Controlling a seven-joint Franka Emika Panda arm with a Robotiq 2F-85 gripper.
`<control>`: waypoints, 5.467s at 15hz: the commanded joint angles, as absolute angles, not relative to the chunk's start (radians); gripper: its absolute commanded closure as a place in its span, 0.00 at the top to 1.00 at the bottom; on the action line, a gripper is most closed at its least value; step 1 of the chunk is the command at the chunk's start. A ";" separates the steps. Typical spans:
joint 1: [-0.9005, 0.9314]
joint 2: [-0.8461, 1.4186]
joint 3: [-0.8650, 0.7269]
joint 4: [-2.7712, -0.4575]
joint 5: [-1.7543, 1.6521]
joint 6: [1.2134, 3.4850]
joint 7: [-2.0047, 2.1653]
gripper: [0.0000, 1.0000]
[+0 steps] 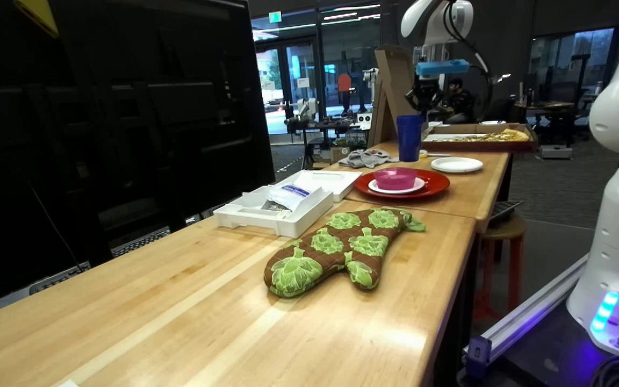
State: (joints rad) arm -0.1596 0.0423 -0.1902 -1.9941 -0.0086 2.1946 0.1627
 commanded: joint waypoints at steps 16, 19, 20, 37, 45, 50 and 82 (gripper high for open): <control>-0.177 0.127 -0.187 -1.933 0.061 2.173 0.133 0.01; -0.179 0.134 -0.187 -1.926 0.062 2.172 0.132 0.01; -0.179 0.135 -0.187 -1.925 0.063 2.172 0.132 0.01; -0.183 0.137 -0.186 -1.921 0.061 2.169 0.119 0.86; -0.173 0.075 -0.188 -1.965 0.022 2.187 0.137 0.95; -0.168 0.009 -0.184 -2.005 0.004 2.196 0.146 0.88; -0.122 -0.497 0.021 -2.558 -0.137 2.330 0.175 1.00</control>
State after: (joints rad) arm -0.1302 -0.4363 0.0032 -2.5040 -0.1119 2.3183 0.1565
